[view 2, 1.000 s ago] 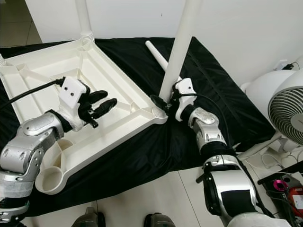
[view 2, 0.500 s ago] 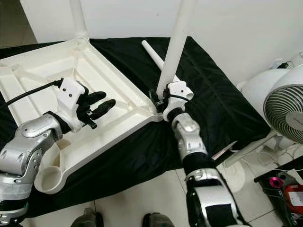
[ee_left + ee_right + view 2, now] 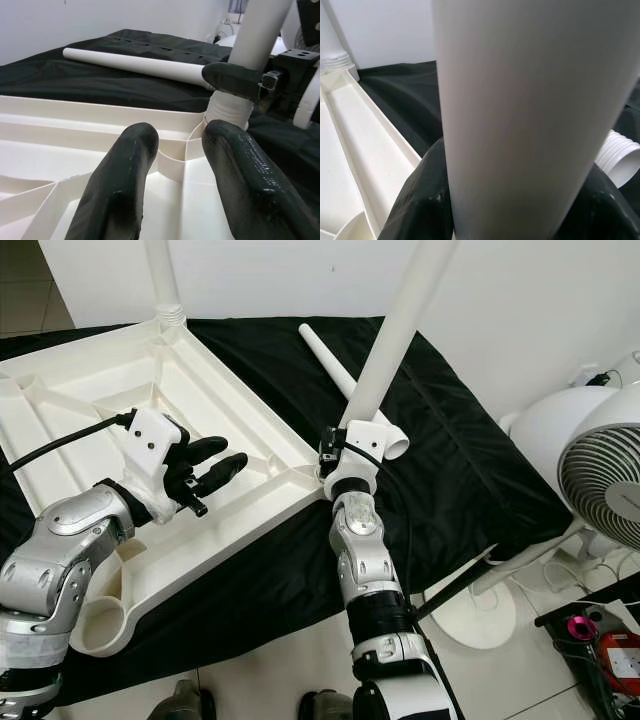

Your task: Building children table

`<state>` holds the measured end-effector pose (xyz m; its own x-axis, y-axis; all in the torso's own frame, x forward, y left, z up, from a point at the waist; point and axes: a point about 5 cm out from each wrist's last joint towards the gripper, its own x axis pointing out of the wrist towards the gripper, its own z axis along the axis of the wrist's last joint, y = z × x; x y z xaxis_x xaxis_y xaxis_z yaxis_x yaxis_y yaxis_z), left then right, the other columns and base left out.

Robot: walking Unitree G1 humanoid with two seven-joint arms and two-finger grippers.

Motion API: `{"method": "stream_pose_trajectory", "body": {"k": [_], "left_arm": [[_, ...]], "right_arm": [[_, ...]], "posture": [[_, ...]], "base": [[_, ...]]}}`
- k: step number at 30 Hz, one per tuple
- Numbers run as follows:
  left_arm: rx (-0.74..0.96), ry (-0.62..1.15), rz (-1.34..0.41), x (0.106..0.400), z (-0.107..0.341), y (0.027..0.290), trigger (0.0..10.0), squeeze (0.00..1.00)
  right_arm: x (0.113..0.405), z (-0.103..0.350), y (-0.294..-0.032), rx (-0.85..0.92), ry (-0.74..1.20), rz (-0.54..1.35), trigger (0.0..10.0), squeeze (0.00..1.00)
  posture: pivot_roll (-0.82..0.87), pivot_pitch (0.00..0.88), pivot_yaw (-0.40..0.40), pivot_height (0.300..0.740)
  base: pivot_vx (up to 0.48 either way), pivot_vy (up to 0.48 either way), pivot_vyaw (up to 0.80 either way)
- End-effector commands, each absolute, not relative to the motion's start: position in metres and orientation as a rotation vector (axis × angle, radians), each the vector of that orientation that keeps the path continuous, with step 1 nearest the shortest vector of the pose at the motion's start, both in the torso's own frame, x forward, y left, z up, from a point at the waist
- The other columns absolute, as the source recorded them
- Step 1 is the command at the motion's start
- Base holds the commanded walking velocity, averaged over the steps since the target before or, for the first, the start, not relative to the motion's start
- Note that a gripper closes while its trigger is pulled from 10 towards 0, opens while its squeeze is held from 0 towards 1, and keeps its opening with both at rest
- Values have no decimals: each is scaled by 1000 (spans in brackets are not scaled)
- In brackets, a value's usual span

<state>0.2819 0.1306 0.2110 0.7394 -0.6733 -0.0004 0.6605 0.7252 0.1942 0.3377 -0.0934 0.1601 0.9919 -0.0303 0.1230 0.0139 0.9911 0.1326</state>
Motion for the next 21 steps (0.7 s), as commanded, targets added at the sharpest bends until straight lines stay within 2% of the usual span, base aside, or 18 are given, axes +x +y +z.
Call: {"method": "stream_pose_trajectory", "body": {"k": [1, 6, 14, 21], "left_arm": [[187, -67, -717, 282, 209, 128, 10000, 0], [185, -67, -721, 282, 209, 127, 10000, 0], [187, -70, -723, 283, 210, 127, 10000, 0], [187, -69, -717, 281, 210, 128, 10000, 0]], "right_arm": [[332, 135, -93, 129, -1, -39, 10000, 0], [331, 136, -93, 113, 4, -44, 10000, 0], [351, 150, -97, 122, 66, 2, 10000, 0], [354, 154, -98, 100, 77, 2, 10000, 0]], "posture": [[-23, 69, -75, 740], [-23, 66, -72, 740], [-17, 64, -71, 740], [-10, 64, -76, 740]], "base": [[0, 0, 0], [0, 0, 0], [0, 0, 0], [0, 0, 0]]}}
